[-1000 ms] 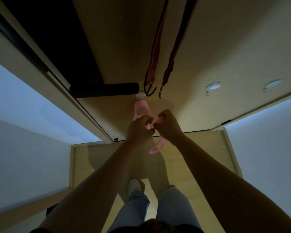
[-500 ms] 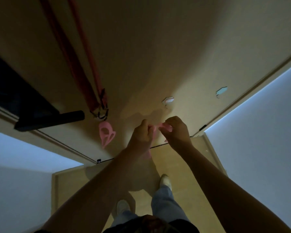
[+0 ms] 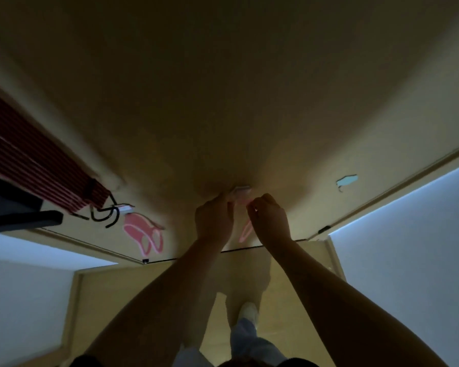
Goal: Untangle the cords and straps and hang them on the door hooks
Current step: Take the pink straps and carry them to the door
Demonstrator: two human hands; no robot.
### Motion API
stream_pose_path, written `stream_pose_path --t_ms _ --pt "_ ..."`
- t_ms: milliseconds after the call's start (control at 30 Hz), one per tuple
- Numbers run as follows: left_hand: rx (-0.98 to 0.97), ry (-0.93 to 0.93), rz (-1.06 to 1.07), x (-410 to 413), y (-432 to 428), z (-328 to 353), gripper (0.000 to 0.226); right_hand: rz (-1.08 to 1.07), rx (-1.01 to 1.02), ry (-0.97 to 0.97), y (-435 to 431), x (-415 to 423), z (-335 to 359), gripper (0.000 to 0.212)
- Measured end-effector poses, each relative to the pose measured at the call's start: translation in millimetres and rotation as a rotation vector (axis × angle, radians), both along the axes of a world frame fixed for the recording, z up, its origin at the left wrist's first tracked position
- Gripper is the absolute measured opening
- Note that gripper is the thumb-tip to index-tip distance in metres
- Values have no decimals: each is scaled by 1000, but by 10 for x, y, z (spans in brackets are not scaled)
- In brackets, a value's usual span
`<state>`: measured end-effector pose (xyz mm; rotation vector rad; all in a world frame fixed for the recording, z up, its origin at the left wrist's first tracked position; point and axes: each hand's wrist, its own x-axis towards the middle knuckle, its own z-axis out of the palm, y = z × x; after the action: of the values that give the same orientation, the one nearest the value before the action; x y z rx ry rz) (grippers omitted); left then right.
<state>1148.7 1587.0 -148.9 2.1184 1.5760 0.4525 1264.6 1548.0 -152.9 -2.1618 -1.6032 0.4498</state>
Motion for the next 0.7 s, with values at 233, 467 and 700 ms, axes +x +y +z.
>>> stream_pose_path --t_ms 233,467,700 --pt "-78 76 164 165 -15 -253 24 93 -123 -16 160 116 -144 24" --pt "-214 17 231 234 -61 -331 28 143 -225 -8 189 142 -260 22" --pt "-340 -11 240 296 -85 -223 25 176 -196 22 130 164 -243 24"
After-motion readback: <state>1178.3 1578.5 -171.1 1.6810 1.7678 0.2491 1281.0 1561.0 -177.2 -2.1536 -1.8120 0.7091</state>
